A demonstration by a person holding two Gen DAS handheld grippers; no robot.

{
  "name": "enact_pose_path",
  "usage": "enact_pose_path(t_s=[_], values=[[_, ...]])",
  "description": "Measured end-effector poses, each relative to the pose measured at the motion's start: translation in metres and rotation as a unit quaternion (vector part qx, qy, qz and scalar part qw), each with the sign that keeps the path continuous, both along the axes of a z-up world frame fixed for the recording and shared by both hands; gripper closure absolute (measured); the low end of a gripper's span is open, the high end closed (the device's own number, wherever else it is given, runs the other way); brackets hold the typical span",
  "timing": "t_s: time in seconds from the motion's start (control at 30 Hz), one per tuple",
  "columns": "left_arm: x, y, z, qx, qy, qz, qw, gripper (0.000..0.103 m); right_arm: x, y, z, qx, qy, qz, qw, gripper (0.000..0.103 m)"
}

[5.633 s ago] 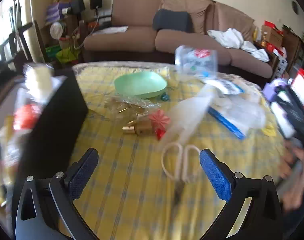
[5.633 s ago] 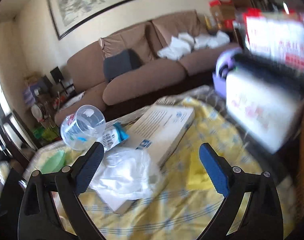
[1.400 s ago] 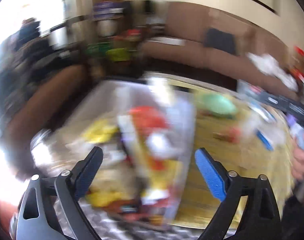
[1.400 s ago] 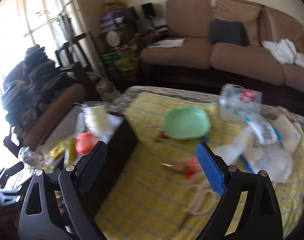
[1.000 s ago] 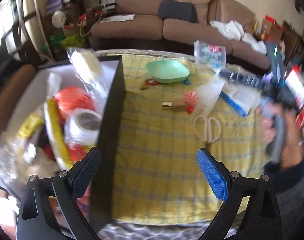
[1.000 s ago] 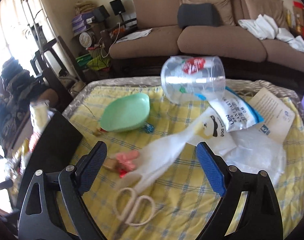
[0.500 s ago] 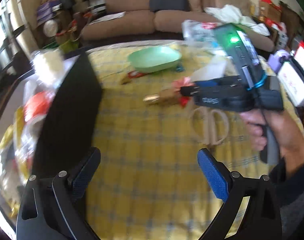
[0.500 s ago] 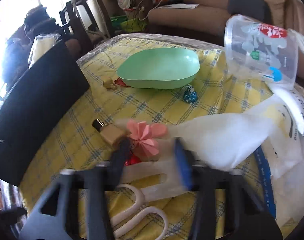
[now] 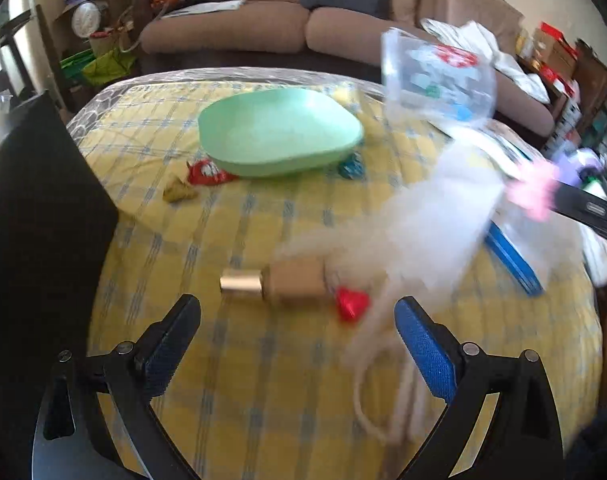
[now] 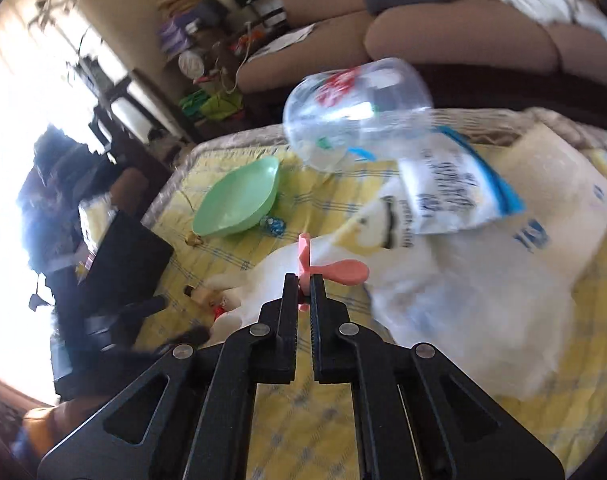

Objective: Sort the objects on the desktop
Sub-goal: 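Grasp the beige gold-capped bottle with the left tool while the right tool grasps the pink flower piece, then carry the bottle and pink piece over the black box and release both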

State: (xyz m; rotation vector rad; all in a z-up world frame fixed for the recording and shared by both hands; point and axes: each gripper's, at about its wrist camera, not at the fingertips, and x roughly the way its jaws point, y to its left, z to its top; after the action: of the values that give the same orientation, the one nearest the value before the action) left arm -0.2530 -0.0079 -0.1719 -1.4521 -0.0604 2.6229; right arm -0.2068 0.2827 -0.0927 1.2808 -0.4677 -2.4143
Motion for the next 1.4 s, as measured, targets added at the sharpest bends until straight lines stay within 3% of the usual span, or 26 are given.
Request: enact_pose_path(t_s=[0.17, 0.23, 0.3, 0.43, 0.57, 0.73, 0.87, 0.93, 1.0, 1.1, 1.2, 1.33, 1.4], values=[[-0.015, -0.006, -0.017, 0.034, 0.012, 0.01, 0.9993, 0.005, 0.002, 0.019, 0.003, -0.004, -0.006, -0.015, 1.0, 0.097], [-0.016, -0.009, -0.02, 0.035, 0.022, 0.008, 0.9991, 0.015, -0.002, 0.014, -0.004, -0.004, -0.019, -0.001, 1.0, 0.097], [-0.013, -0.006, -0.021, 0.012, 0.037, 0.001, 0.9992, 0.042, -0.003, 0.01, -0.009, -0.002, -0.028, 0.01, 1.0, 0.097], [-0.007, -0.006, -0.018, 0.006, 0.038, -0.04, 0.9984, 0.043, 0.0, 0.002, -0.007, -0.011, -0.021, 0.019, 1.0, 0.097], [0.011, -0.012, -0.006, -0.014, 0.036, -0.051, 0.9979, 0.043, 0.001, -0.008, -0.007, -0.012, -0.025, 0.029, 0.999, 0.097], [0.052, -0.029, 0.044, -0.032, 0.068, -0.051, 0.9959, 0.043, 0.009, -0.016, 0.011, -0.025, 0.003, 0.044, 0.999, 0.097], [0.088, -0.047, 0.082, -0.022, 0.106, -0.028, 0.9937, 0.043, 0.014, -0.032, 0.022, -0.015, 0.015, 0.062, 0.998, 0.097], [0.109, -0.052, 0.095, -0.08, 0.118, -0.018, 0.9896, 0.043, 0.017, -0.036, 0.028, -0.009, 0.023, 0.066, 0.998, 0.097], [0.125, -0.062, 0.108, -0.109, 0.129, 0.005, 0.9856, 0.043, 0.022, -0.036, 0.037, -0.006, 0.044, 0.061, 0.997, 0.097], [0.137, -0.086, 0.128, -0.065, 0.147, 0.05, 0.9858, 0.043, 0.026, -0.029, 0.045, 0.009, 0.052, 0.042, 0.998, 0.097], [0.147, -0.107, 0.153, -0.035, 0.17, 0.09, 0.9807, 0.043, 0.031, -0.028, 0.054, 0.041, 0.059, 0.021, 0.997, 0.097], [0.164, -0.119, 0.172, -0.065, 0.2, 0.106, 0.9719, 0.043, 0.045, -0.044, 0.075, 0.093, 0.1, -0.014, 0.99, 0.097], [0.17, -0.138, 0.176, -0.06, 0.213, 0.119, 0.968, 0.043, 0.063, -0.071, 0.081, 0.135, 0.13, -0.022, 0.982, 0.097]])
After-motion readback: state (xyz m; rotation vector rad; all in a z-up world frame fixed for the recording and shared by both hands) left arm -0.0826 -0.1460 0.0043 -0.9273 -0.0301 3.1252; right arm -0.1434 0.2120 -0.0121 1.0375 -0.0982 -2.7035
